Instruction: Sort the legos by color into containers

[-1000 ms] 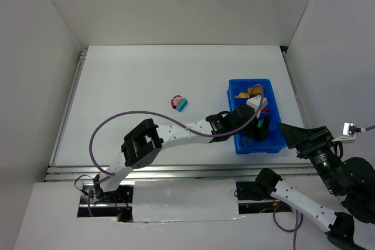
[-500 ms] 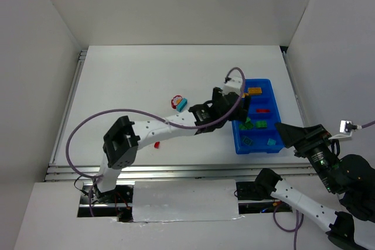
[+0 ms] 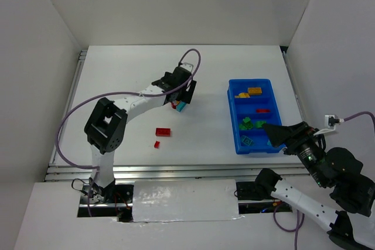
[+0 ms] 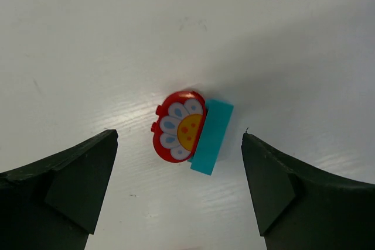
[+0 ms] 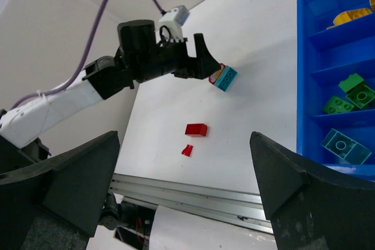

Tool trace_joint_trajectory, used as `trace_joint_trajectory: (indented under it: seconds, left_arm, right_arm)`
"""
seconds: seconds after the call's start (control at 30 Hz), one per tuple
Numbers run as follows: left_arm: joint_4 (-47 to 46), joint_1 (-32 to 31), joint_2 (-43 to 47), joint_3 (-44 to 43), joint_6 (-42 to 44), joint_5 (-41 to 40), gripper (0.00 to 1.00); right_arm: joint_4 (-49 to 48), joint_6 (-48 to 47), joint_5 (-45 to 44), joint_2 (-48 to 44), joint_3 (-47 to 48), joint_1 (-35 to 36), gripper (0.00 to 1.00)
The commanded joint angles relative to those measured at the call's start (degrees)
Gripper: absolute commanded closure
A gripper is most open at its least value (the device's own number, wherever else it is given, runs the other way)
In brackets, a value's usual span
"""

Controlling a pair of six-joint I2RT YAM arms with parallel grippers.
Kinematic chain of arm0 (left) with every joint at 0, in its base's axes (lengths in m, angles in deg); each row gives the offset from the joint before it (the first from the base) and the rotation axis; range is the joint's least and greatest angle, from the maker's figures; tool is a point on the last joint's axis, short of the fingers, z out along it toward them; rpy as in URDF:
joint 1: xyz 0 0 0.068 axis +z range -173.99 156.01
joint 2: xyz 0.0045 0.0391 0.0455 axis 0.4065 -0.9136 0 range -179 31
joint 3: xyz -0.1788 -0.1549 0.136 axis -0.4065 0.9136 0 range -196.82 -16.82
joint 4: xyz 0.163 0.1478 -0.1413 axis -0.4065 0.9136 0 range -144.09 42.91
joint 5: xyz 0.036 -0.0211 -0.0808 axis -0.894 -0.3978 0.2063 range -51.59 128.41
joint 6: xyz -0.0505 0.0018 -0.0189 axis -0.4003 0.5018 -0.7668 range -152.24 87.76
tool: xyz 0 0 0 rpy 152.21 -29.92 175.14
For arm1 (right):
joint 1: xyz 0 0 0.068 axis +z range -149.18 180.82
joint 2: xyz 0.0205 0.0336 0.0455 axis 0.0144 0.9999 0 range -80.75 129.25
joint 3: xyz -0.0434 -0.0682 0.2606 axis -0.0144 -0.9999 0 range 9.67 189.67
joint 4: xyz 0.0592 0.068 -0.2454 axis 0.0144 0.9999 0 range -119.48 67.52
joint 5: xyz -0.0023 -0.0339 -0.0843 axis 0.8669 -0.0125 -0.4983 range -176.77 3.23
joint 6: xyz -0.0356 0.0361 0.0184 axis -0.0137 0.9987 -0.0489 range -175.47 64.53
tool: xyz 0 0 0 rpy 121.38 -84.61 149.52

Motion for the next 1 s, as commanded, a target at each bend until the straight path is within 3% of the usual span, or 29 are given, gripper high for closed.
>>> trace_joint_trajectory:
  seconds: [0.0, 0.17, 0.43, 0.6, 0.67, 0.73, 0.83, 0.97]
  left_arm:
    - [-1.49, 0.53, -2.25, -1.16, 9.14, 9.45, 0.0]
    - [-1.22, 2.56, -5.43, -1.79, 10.29, 14.81, 0.01]
    - [0.45, 3.44, -10.09, -3.63, 8.01, 10.6, 0.01]
    - [1.24, 3.62, -11.85, -3.98, 5.72, 12.96, 0.03]
    - [0.54, 3.7, -10.37, -2.5, 4.5, 13.76, 0.39]
    - [-0.86, 3.44, -6.26, 1.0, 2.22, 14.11, 0.96]
    - [-5.6, 1.95, 2.52, 8.02, 3.16, 17.79, 1.0]
    - [-15.96, -7.5, 15.9, 18.5, 9.48, 17.55, 1.0]
  right_arm:
    - [-4.04, -1.76, 1.63, 1.99, -0.67, -0.12, 0.0]
    - [-5.01, -2.9, 3.03, 3.22, -1.11, -0.21, 0.0]
    - [-6.59, -3.52, 4.35, 4.71, -1.72, -0.21, 0.0]
    - [-8.17, -3.69, 5.05, 5.33, -2.78, -0.12, 0.0]
    - [-8.61, -3.69, 5.14, 5.5, -2.87, -0.12, 0.0]
    - [-8.79, -3.43, 4.88, 5.68, -3.13, -0.12, 0.0]
    - [-8.7, -0.89, 1.81, 5.07, -4.18, -0.12, 0.0]
    - [-9.05, 3.68, -2.15, 5.67, -5.59, -0.03, 0.0]
